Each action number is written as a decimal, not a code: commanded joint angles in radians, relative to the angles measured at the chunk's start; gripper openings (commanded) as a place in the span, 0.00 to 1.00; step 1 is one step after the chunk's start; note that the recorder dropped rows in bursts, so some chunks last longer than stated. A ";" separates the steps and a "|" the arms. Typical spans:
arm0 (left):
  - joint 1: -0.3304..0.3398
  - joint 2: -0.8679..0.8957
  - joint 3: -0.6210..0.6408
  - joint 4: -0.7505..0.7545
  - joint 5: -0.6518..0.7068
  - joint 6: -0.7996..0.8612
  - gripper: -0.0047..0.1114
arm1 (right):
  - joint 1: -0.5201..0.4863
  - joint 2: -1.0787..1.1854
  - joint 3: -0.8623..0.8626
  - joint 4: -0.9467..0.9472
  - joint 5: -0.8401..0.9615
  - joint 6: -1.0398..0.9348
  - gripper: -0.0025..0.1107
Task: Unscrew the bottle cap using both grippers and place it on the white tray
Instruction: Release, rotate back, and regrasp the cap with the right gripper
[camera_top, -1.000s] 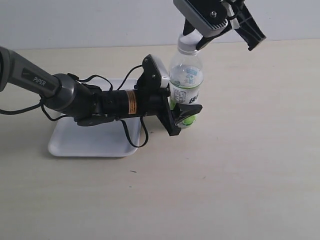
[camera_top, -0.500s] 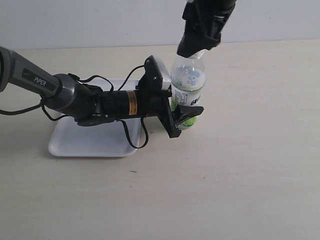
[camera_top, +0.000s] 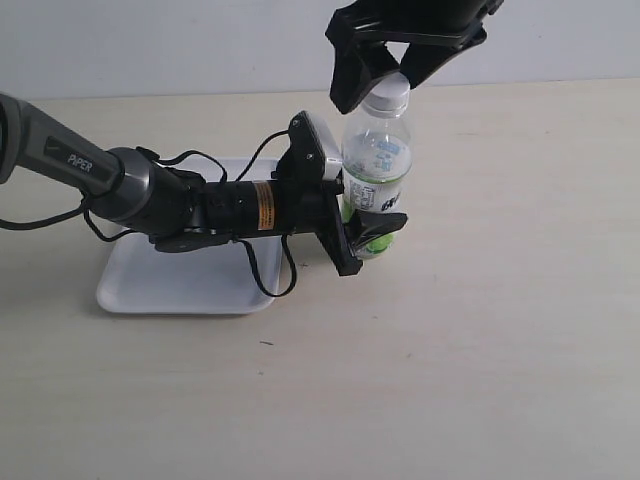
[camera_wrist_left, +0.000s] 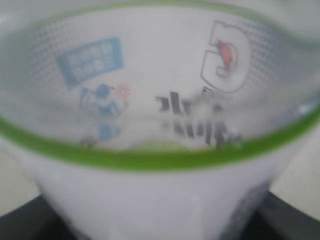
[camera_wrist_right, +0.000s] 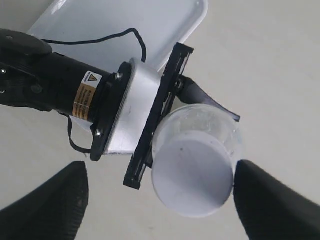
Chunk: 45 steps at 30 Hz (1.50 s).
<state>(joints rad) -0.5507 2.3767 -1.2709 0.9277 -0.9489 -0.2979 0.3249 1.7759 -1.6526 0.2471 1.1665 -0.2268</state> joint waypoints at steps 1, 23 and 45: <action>-0.006 0.001 0.005 0.039 0.042 0.007 0.04 | 0.001 0.001 0.000 -0.014 0.016 0.046 0.69; -0.006 0.001 0.005 0.039 0.042 0.003 0.04 | 0.001 0.001 0.000 -0.074 -0.038 0.048 0.49; -0.006 0.001 0.005 0.039 0.064 0.003 0.04 | 0.001 0.005 0.000 -0.076 -0.022 0.027 0.55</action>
<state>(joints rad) -0.5507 2.3767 -1.2709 0.9297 -0.9470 -0.2979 0.3249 1.7759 -1.6526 0.1833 1.1562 -0.1914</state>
